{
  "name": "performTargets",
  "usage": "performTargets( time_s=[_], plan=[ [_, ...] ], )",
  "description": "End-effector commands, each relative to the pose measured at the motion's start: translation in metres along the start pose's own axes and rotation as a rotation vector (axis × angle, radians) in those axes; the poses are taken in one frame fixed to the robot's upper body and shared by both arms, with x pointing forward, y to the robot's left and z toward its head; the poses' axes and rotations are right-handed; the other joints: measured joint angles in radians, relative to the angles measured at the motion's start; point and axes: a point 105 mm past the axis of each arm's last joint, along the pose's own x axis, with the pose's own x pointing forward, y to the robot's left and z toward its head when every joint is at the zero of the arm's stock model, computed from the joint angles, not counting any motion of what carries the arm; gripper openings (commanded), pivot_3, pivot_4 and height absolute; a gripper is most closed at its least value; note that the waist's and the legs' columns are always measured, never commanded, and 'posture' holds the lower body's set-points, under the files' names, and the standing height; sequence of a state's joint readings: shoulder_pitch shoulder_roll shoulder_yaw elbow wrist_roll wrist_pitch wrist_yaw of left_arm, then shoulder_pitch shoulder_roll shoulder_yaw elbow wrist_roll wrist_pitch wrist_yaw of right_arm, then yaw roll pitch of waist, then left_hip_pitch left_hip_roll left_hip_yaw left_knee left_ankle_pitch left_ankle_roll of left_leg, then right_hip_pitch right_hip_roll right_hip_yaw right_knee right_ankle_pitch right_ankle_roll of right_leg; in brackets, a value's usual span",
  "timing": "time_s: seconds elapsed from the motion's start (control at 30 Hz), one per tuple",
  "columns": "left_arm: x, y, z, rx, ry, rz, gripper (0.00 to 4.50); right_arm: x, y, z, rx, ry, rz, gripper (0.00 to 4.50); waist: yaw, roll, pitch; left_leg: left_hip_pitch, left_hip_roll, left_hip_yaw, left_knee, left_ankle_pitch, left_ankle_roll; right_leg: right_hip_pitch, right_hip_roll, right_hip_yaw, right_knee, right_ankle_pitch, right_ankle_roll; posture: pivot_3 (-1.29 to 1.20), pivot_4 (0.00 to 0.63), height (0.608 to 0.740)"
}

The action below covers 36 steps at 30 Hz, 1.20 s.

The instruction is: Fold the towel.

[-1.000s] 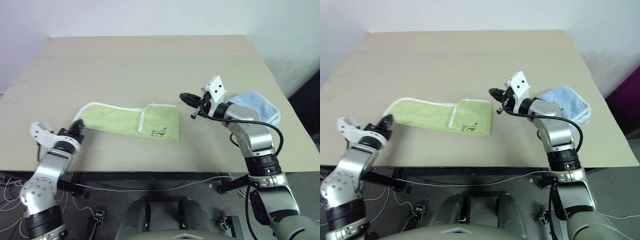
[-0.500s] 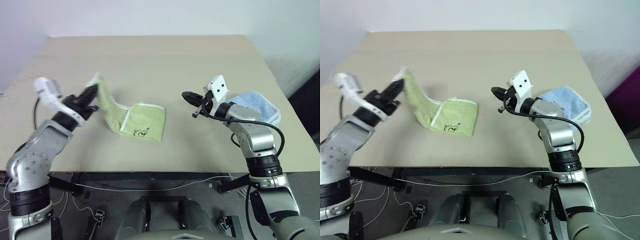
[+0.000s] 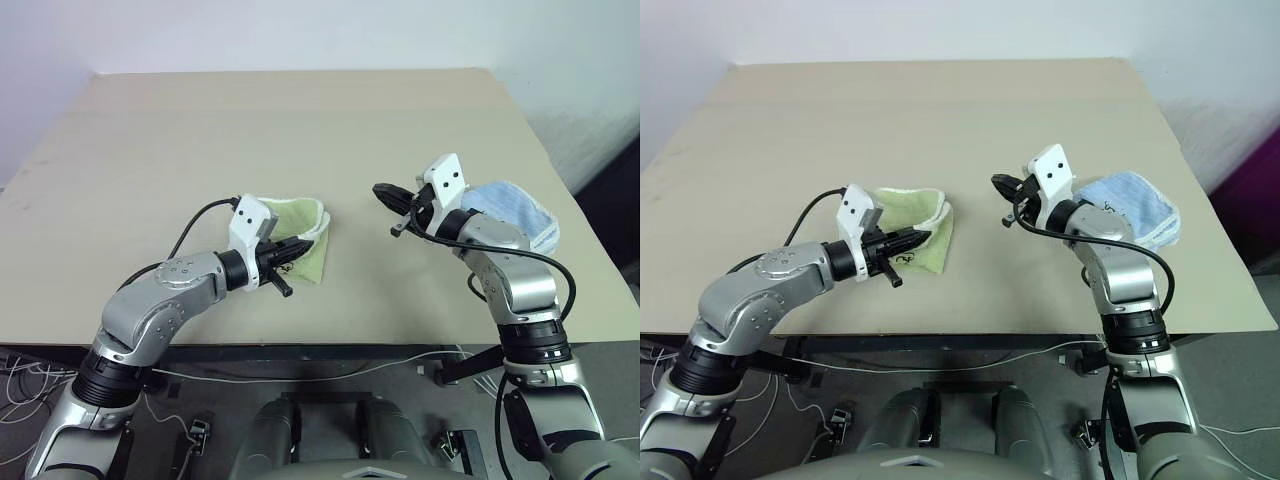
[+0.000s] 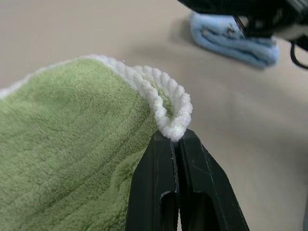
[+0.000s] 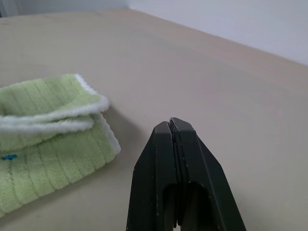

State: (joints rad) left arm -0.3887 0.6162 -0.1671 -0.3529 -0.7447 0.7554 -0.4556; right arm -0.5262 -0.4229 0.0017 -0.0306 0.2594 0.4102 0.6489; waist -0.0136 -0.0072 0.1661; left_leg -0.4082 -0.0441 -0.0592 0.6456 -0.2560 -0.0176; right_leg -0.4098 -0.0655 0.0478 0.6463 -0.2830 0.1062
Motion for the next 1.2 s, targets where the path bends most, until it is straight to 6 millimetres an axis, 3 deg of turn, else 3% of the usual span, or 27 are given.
performTargets(
  time_s=[0.03,0.13,0.33,0.4,0.5,0.6,0.67,0.83,1.07,1.2],
  plan=[
    [-0.002,-0.009,0.007,0.035,-0.008,-0.051,0.23,-0.005,-0.003,0.018,-0.033,-0.053,-0.014,0.0,0.0,0.0,0.0,0.0,0.0,0.0,0.0,0.0,0.0,0.0,0.0,0.0,0.0,0.0,0.0,0.0,0.15,0.74],
    [-0.003,-0.012,0.007,0.012,-0.014,-0.075,0.96,-0.005,-0.002,0.018,-0.034,-0.053,-0.011,0.0,0.0,0.0,0.0,0.0,0.0,0.0,0.0,0.0,0.0,0.0,0.0,0.0,0.0,0.0,0.0,0.0,0.15,0.74],
    [-0.016,-0.004,0.013,-0.014,-0.046,-0.049,3.02,-0.001,0.002,0.02,-0.038,-0.057,0.012,0.0,0.0,0.0,0.0,0.0,0.0,0.0,0.0,0.0,0.0,0.0,0.0,0.0,0.0,0.0,0.0,0.0,0.15,0.74],
    [-0.026,0.003,0.023,-0.036,-0.101,-0.023,3.02,0.001,0.005,0.022,-0.039,-0.061,0.034,0.0,-0.001,0.0,0.0,0.0,0.0,0.0,0.0,0.0,0.0,0.0,0.0,0.0,0.0,0.0,0.0,0.0,0.15,0.74],
    [-0.04,0.031,0.039,-0.074,-0.194,0.101,3.02,0.008,0.016,0.028,-0.028,-0.074,0.093,0.0,0.0,0.0,0.001,0.0,0.001,0.0,0.0,0.0,0.0,0.0,0.0,0.0,0.0,0.0,0.0,0.0,0.15,0.74],
    [-0.045,0.058,0.043,-0.028,-0.212,0.241,2.41,0.02,0.035,0.032,-0.011,-0.082,0.18,0.0,0.0,0.0,0.001,0.0,0.001,0.0,0.0,0.0,0.0,0.0,0.0,0.0,0.0,0.0,0.0,0.0,0.15,0.74],
    [-0.042,0.067,0.042,0.01,-0.204,0.282,1.77,0.028,0.046,0.033,0.01,-0.086,0.216,0.0,0.0,0.0,0.001,0.0,0.0,0.0,0.0,0.0,0.0,0.0,0.0,0.0,0.0,0.0,0.0,0.0,0.15,0.74],
    [-0.02,0.068,0.02,0.04,-0.139,0.253,0.04,0.051,0.072,0.018,0.105,-0.053,0.289,0.0,0.002,-0.001,0.001,0.0,0.0,0.0,0.001,0.0,0.0,0.0,0.0,-0.001,0.0,0.0,0.0,0.0,0.15,0.74],
    [-0.007,0.06,-0.054,0.227,0.185,0.171,0.01,0.063,0.103,-0.043,0.179,0.15,0.338,0.0,-0.003,0.0,0.0,0.0,0.0,0.0,-0.001,0.0,0.0,-0.002,0.0,0.0,0.001,0.0,0.0,0.0,0.15,0.74],
    [-0.009,0.066,-0.068,0.23,0.221,0.195,0.01,0.056,0.106,-0.072,0.167,0.245,0.33,0.0,-0.002,0.0,0.0,0.0,0.0,0.0,0.0,0.0,0.0,-0.001,-0.001,0.0,0.001,0.0,0.0,0.0,0.15,0.74]
  ],
)
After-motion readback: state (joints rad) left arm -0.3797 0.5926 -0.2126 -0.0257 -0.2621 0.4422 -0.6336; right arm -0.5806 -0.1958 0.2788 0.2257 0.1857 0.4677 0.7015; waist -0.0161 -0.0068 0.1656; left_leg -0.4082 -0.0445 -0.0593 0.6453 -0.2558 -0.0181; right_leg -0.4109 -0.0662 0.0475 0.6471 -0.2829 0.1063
